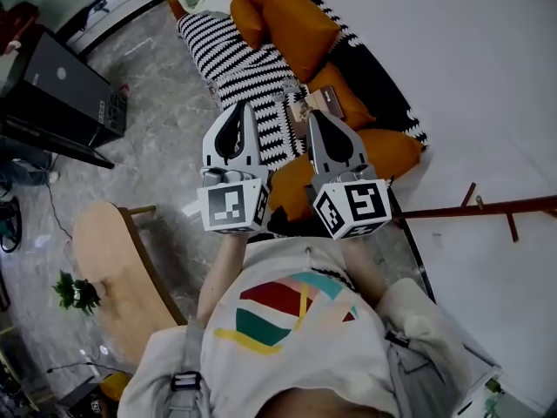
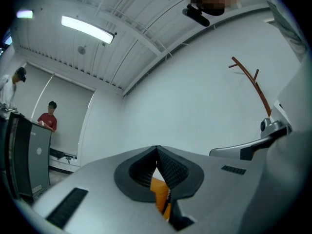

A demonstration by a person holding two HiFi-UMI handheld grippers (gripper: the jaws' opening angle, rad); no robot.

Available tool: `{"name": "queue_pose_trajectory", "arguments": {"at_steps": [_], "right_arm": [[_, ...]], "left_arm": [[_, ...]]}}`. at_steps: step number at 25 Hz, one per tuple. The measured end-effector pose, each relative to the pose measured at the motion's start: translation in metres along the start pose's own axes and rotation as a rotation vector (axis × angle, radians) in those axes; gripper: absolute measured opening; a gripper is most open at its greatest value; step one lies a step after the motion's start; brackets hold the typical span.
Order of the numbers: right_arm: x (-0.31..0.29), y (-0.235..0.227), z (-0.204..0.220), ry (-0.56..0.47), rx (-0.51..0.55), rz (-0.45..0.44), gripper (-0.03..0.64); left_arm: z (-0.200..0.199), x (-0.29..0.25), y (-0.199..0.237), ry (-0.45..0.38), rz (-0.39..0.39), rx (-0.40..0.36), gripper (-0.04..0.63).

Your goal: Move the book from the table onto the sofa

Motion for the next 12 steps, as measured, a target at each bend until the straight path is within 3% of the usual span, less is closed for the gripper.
{"name": "queue_pose_trajectory", "arguments": {"at_steps": [12], "right_arm": [[-0.020,0.007,0.005,0.016,-0.021,-0.074,0.014]], "left_arm": [[-0.005,-0.003,0.013,0.009,-0.057,-0.030,0.006]]}}
Point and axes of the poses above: the fingertips, and each gripper's own axes: x backward along the fingers, y to its left, z out of its underside, the point moved 10 cm from there along x, backward along the fingers, and after that the axes turned 9 degrees about z, right-handed, at the moved point
